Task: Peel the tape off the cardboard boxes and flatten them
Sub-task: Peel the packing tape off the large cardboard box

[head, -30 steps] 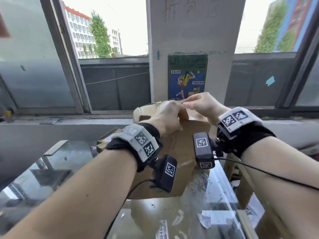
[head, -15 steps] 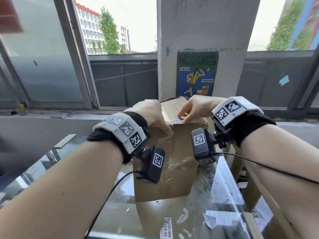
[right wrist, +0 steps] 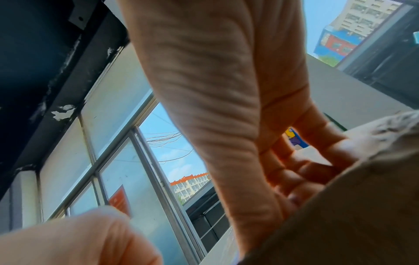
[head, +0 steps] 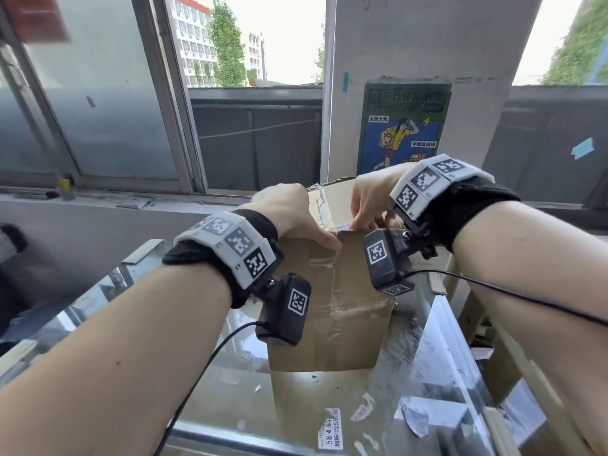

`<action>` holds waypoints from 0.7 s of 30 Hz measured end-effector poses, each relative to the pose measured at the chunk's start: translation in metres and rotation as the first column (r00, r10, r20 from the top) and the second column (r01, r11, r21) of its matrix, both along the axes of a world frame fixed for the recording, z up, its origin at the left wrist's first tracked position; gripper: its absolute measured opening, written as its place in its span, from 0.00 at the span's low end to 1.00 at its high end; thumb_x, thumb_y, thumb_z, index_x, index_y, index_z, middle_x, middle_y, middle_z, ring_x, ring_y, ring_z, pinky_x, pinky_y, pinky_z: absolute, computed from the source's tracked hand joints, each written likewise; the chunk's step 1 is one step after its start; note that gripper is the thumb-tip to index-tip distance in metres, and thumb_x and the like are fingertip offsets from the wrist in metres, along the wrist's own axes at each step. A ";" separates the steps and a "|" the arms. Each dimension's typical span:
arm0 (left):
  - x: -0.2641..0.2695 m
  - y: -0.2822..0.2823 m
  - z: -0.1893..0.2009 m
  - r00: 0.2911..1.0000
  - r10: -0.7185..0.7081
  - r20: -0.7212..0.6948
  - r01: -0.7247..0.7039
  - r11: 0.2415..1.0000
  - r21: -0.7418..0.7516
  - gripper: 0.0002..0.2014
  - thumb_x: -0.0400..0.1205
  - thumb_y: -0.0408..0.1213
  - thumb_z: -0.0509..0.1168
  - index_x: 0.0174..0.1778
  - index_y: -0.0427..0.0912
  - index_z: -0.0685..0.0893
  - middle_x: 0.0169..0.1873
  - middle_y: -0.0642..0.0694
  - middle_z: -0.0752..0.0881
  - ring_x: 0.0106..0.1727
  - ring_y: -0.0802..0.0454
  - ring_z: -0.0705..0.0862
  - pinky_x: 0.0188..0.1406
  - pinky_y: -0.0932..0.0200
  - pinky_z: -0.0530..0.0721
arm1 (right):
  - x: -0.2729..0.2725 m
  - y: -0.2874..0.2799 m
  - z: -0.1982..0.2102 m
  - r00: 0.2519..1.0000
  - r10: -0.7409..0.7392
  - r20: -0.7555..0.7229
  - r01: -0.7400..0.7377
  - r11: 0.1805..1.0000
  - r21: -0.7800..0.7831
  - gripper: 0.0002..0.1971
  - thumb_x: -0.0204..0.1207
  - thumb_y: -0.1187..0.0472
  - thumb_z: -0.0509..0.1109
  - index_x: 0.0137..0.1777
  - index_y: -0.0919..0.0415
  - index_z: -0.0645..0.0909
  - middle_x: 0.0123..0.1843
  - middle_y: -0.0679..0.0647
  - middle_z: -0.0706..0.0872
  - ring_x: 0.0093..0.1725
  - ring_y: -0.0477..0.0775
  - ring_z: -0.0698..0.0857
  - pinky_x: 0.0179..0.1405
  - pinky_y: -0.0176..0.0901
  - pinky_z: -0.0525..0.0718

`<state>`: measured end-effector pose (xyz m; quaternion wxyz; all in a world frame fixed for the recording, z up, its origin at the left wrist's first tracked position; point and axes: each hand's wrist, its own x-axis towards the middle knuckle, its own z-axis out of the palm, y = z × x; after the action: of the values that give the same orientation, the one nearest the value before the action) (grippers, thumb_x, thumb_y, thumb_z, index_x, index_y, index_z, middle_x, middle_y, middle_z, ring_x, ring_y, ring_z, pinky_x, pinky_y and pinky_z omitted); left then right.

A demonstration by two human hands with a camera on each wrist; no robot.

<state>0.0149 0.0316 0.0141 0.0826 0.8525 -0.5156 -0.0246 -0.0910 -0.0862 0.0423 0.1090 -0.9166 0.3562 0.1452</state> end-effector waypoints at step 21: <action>0.019 0.011 0.006 0.858 -0.008 -0.514 -0.030 0.997 -0.067 0.09 0.69 0.39 0.81 0.40 0.41 0.91 0.38 0.45 0.91 0.41 0.48 0.89 0.53 0.48 0.88 | -0.010 0.028 -0.044 0.842 0.326 0.430 -0.141 0.903 -0.407 0.12 0.74 0.52 0.74 0.38 0.62 0.86 0.29 0.42 0.73 0.38 0.52 0.78 0.56 0.58 0.79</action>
<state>0.0338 0.0424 0.0197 0.2481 0.8144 -0.4705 -0.2319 -0.1009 -0.0584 -0.0020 0.0070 -0.9642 0.2211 -0.1460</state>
